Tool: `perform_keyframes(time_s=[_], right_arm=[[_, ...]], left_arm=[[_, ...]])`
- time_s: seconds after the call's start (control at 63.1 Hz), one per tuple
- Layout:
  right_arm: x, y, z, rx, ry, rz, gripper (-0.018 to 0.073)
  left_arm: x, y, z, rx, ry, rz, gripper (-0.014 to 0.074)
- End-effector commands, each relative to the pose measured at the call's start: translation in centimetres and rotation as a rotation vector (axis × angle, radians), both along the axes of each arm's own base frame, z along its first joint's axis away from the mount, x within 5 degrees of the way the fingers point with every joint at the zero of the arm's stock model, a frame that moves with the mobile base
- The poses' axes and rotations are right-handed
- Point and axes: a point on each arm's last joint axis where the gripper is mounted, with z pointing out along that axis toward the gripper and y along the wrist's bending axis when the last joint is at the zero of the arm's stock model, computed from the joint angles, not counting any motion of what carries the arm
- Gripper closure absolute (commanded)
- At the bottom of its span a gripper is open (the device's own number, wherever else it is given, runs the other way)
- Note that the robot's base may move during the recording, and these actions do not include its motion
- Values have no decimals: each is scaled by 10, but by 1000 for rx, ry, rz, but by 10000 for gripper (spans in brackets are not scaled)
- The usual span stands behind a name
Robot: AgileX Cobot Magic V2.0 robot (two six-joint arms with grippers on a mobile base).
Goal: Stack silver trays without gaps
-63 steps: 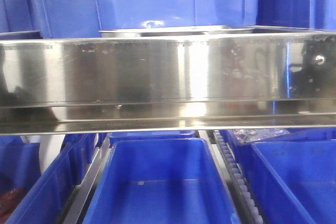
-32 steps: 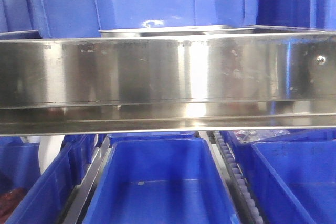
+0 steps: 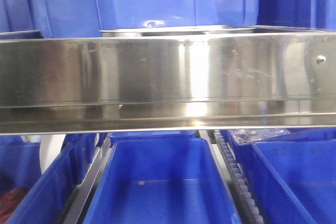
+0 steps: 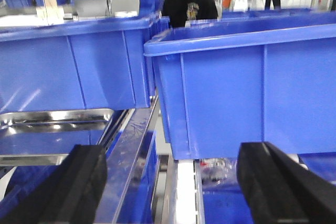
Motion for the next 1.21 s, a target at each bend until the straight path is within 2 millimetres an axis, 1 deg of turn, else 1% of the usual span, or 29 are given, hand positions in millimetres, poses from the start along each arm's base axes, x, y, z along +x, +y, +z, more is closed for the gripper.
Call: perform_keyframes(time_s=[0.0,0.111,0.159,0.238,0.27,0.365,0.381,0.396,0.412,0.428,0.444,0.46,0.507,0.523,0.539,0.587,0.618,0.698,0.856,0.999,1.189], right_arm=[[16,2,31,6,-36,15,-55],[41,11,50,-4,58,84,-55],[53,18,61,-10,90,125,-55],[80,35,74,-27,177,208,-55],[87,40,79,-33,196,229,-55],[117,60,92,-58,288,299,-55],[120,63,96,-61,292,307,-55],[126,66,95,-68,324,317,-55],[130,69,100,-71,328,324,-55],[136,72,98,-79,361,332,-55],[139,74,103,-81,367,338,-55],[146,77,100,-89,401,343,-55],[159,83,107,-101,443,356,-55],[164,86,105,-107,474,359,-55],[168,87,108,-108,477,361,-55],[180,92,110,-117,513,367,-55],[192,97,109,-125,548,371,-55],[209,103,110,-123,585,371,-55],[237,108,100,-95,688,299,-55],[254,109,91,-67,754,218,-55],[272,120,78,-77,775,224,-55]], left_arm=[[16,-12,32,-3,-78,-108,162],[39,-30,48,-6,-48,-225,162],[51,-40,53,-3,-28,-275,162],[73,-64,62,14,23,-372,162],[79,-73,63,21,47,-409,162],[104,-103,68,40,114,-496,162],[107,-107,69,43,121,-505,162],[112,-112,70,40,134,-513,162],[116,-115,70,36,141,-517,162],[121,-120,71,24,155,-519,162],[125,-122,72,15,163,-517,162],[130,-126,72,8,173,-517,162],[142,-133,73,-15,202,-510,162],[148,-135,72,-21,217,-503,162],[151,-137,72,-21,226,-497,162],[162,-141,71,-16,255,-468,162],[173,-144,66,-25,298,-432,162],[189,-147,58,-31,388,-353,162],[215,-151,38,-40,562,-186,162],[231,-157,28,-90,630,-120,162],[249,-162,17,-106,643,-47,162]])
